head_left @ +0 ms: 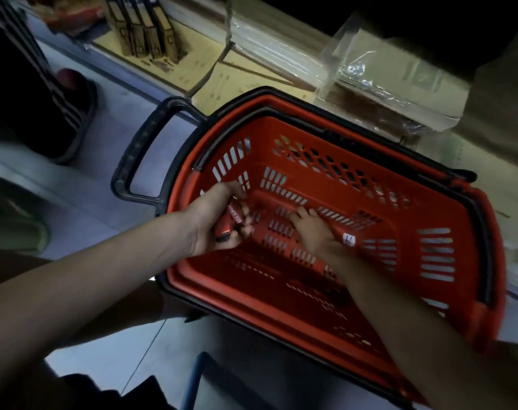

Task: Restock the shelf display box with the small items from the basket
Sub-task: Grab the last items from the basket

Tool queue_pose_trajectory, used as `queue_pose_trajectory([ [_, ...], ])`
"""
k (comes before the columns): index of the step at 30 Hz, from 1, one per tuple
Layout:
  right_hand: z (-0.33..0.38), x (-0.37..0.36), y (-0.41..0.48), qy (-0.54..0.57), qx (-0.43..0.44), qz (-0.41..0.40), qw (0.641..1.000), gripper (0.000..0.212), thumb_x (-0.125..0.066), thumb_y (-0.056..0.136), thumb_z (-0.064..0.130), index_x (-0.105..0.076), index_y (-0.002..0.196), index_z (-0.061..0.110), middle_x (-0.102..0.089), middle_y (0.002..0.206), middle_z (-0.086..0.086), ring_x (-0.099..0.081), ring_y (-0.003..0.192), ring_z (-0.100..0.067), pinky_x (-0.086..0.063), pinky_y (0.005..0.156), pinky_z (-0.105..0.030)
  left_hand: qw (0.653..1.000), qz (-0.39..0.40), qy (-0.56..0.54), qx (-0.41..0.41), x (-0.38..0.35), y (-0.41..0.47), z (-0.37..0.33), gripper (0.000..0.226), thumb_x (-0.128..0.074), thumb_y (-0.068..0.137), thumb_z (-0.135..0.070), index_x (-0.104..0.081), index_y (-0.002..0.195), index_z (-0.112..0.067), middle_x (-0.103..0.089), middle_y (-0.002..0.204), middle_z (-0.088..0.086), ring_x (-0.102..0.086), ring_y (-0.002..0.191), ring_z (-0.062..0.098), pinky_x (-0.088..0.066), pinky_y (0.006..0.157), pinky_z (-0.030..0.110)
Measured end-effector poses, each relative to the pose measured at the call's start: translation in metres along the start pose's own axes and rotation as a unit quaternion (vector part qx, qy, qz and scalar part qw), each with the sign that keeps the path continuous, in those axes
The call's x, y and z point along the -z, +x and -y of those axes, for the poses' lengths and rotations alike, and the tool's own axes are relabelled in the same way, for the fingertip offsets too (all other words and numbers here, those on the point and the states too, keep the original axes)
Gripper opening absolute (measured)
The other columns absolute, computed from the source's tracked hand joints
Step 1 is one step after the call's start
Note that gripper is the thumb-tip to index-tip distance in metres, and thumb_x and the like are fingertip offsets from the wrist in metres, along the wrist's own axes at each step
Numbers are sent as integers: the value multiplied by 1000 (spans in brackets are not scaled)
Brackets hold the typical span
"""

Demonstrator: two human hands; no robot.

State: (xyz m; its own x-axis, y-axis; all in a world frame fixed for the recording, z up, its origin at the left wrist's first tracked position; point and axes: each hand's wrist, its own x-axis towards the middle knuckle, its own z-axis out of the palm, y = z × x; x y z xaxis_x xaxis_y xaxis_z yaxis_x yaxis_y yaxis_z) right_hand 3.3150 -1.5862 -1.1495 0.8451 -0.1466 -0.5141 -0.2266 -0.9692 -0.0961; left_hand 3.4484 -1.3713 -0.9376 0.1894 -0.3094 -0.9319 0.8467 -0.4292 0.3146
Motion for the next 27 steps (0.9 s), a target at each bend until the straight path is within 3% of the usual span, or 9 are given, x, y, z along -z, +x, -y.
queue_pose_trajectory([
  [5,-30,7,-20,142,-26,-29,989,35,-70,76,0,-61,105,16,-50,107,-4,-62,95,-33,-52,79,-41,1000,-4,1,12,-1,-5,-6,27,-52,90,-31,-57,68,-15,-61,63,3,-62,47,16,-35,37,13],
  [9,-42,-2,-47,168,-46,-44,984,32,-75,77,11,-63,105,20,-52,112,-4,-62,102,-29,-53,86,-39,1000,-7,17,2,-2,-6,-5,29,-50,91,-29,-59,68,-14,-62,60,3,-60,45,16,-35,38,13],
  [15,-20,-35,-68,152,-78,-12,985,48,-72,89,23,-57,134,22,-49,133,-8,-55,120,-30,-47,103,-37,999,-13,44,-23,-3,-8,-1,31,-52,93,-27,-71,75,-10,-66,64,3,-62,49,14,-39,39,15],
  [18,-14,-42,-68,124,-67,-1,990,55,-71,86,13,-53,136,25,-49,132,-9,-55,119,-33,-50,100,-39,999,-8,41,-34,-3,-8,1,44,-47,102,-38,-71,79,-10,-65,65,3,-63,50,12,-42,40,16],
  [22,-14,-39,-67,127,-75,-20,989,45,-66,88,8,-57,130,24,-57,127,-7,-61,114,-31,-52,98,-37,998,-12,45,-36,-3,-6,3,44,-47,103,-39,-71,81,-9,-64,64,3,-63,50,12,-44,40,16],
  [27,-12,-19,-73,274,-148,-79,947,30,-73,80,2,-68,98,25,-74,105,1,-72,99,-19,-55,89,-28,999,-6,34,-26,-5,-6,2,45,-47,102,-39,-72,82,-7,-68,73,7,-67,55,15,-51,44,21],
])
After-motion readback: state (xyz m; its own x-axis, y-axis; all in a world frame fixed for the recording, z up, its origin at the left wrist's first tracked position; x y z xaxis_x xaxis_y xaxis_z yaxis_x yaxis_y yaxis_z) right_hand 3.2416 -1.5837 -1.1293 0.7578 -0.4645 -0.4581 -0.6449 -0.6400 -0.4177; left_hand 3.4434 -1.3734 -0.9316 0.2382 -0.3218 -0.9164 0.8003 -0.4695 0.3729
